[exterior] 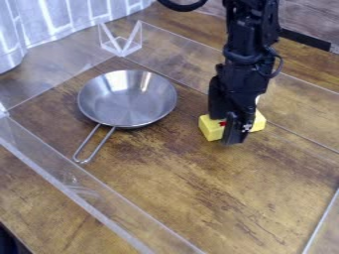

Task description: Put the yellow object in the silver pan

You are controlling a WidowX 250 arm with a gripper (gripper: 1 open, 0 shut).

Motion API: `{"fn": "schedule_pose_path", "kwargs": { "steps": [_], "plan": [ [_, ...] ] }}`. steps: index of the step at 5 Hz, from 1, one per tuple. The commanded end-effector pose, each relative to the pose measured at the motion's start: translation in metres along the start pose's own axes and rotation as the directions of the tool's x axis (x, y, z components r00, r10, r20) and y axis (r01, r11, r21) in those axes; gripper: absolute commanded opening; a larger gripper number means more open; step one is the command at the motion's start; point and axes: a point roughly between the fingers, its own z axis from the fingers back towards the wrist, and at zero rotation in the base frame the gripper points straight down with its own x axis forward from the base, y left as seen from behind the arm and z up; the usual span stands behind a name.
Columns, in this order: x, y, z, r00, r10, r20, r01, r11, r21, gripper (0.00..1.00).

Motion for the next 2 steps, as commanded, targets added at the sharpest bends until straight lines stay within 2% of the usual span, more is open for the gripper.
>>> {"fn": "schedule_pose_path", "kwargs": {
  "steps": [1,2],
  "plan": [
    [0.0006,0.0141,0.0099,0.999,0.026,0.032,-0.027,0.999,0.025,1.0],
    [0.0023,0.018,0.0086,0.999,0.032,0.035,-0.033,0.999,0.029,1.0]
  ]
}}
